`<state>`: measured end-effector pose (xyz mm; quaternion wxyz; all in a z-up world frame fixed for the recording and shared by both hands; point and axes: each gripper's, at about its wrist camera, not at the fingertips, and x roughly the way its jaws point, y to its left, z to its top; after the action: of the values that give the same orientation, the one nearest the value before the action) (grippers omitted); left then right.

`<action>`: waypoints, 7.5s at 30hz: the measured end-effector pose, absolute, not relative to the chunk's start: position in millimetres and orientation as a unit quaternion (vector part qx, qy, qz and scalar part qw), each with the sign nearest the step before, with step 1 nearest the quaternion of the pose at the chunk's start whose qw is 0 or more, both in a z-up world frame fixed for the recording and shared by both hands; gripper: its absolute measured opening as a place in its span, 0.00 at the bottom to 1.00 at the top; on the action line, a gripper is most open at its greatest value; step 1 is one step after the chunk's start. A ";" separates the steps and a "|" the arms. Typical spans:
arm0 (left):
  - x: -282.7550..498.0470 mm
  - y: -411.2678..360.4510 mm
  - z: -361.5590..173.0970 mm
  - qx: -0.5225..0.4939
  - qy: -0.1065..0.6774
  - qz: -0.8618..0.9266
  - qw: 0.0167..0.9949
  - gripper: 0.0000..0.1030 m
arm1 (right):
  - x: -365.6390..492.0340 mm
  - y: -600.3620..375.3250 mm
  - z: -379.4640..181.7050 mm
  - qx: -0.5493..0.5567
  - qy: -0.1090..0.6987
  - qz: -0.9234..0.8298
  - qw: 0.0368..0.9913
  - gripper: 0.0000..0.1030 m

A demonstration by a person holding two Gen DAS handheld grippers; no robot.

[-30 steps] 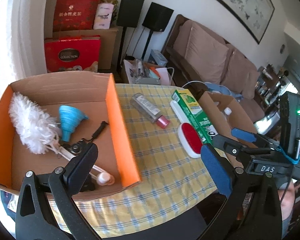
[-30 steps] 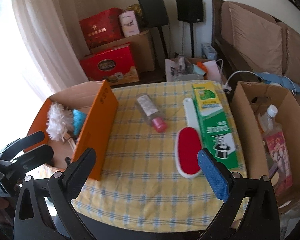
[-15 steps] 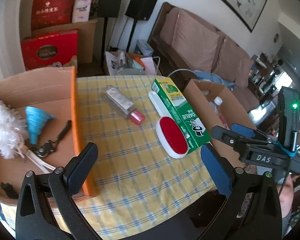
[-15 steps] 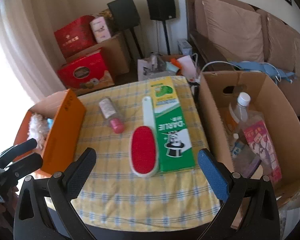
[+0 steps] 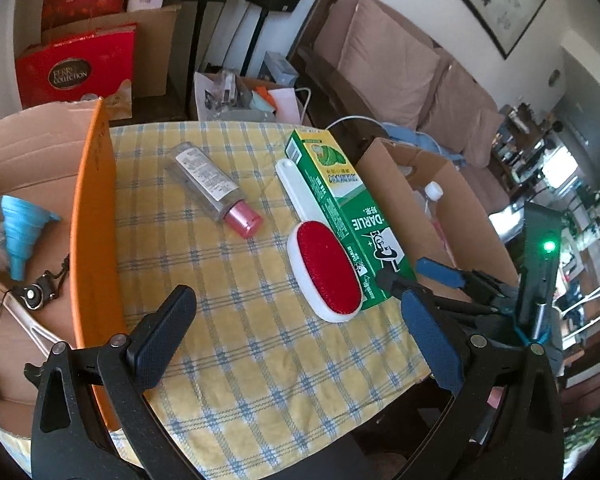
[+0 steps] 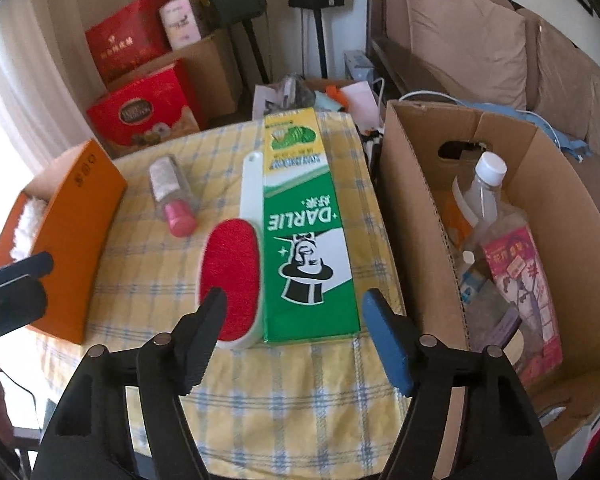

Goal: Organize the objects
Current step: 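Grasp the green DARLIE toothpaste box with the right tool, then lift and carry the toothpaste box with the right tool over the orange box, then open the right tool to drop the toothpaste box into the orange box, then move the right tool back to the red lint brush, then grasp the red-and-white lint brush with the right tool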

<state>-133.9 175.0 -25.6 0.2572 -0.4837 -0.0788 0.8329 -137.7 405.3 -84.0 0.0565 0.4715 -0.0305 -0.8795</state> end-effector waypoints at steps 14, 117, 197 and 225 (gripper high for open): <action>-139.1 196.4 -48.2 -0.508 -0.071 0.816 0.266 0.99 | -156.3 413.8 -110.2 0.501 -0.038 -0.862 0.061 0.58; -109.0 -123.4 -67.3 -0.431 -0.330 0.830 0.130 0.59 | -97.4 67.9 -61.9 0.383 0.230 -0.782 0.434 0.55; -113.6 121.1 -12.4 -0.453 -0.097 0.862 0.207 0.99 | -121.3 352.2 -36.3 0.440 -0.012 -0.892 0.106 0.86; -162.3 210.7 -80.2 -0.521 -0.047 0.818 0.239 0.79 | -139.2 362.9 -121.6 0.454 -0.037 -0.885 0.097 0.60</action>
<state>-162.3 210.7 -80.2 0.2388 -0.5211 -0.0465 0.8181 -139.2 362.9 -121.6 0.0966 0.4540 -0.0367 -0.8850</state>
